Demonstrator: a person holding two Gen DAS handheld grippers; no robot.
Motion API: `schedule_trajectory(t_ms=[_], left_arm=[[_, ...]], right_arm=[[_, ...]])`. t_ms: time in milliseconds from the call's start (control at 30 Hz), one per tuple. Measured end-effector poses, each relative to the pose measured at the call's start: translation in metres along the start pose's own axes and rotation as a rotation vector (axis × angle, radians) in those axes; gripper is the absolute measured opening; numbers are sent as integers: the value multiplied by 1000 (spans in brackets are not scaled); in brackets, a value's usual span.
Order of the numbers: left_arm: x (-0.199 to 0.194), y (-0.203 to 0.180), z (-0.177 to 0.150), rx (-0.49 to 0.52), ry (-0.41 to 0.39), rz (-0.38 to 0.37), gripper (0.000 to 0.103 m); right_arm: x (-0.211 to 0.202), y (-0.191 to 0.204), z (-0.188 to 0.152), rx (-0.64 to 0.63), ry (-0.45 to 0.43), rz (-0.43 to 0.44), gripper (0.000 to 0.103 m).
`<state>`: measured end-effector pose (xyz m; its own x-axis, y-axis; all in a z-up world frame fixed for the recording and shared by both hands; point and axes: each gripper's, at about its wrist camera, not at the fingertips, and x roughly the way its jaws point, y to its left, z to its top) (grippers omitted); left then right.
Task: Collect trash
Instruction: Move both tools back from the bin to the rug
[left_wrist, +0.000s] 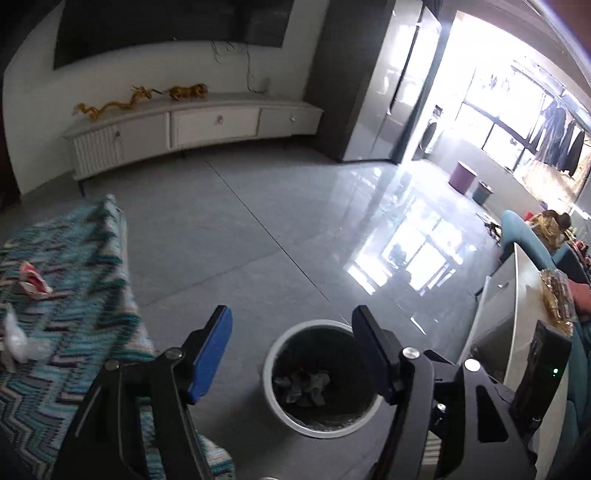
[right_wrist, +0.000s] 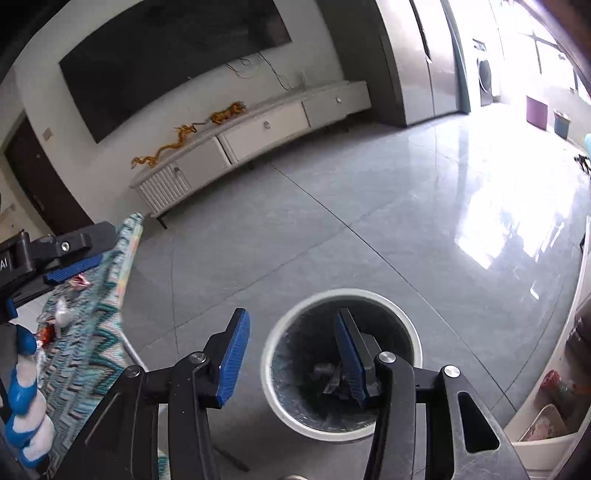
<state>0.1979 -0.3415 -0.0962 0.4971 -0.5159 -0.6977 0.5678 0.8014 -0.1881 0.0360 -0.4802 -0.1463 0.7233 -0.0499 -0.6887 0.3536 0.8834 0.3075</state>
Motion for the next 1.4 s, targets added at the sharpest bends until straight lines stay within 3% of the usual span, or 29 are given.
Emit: schedule_trajectory(t_ms=[167,467,767,1067,1400], left_arm=[[-87,32,1,-10,-150,158,75],[-240,77,-33,-36,-382,412,92],[-365,75,-76,-46,-579,538,101],[-433,81,-112,-94,-661,622,103],[-453,78,-129,-103,-675,711,103]], right_arm=[[-37,43,8,-65,-82,61,54],[-115,124,3,-201,-219,173,69],[-178,187,-14,-311,-319,259,74],[-219,225,-38,-392,-383,311,78],[-240,242,-50,-431,-425,348,81]])
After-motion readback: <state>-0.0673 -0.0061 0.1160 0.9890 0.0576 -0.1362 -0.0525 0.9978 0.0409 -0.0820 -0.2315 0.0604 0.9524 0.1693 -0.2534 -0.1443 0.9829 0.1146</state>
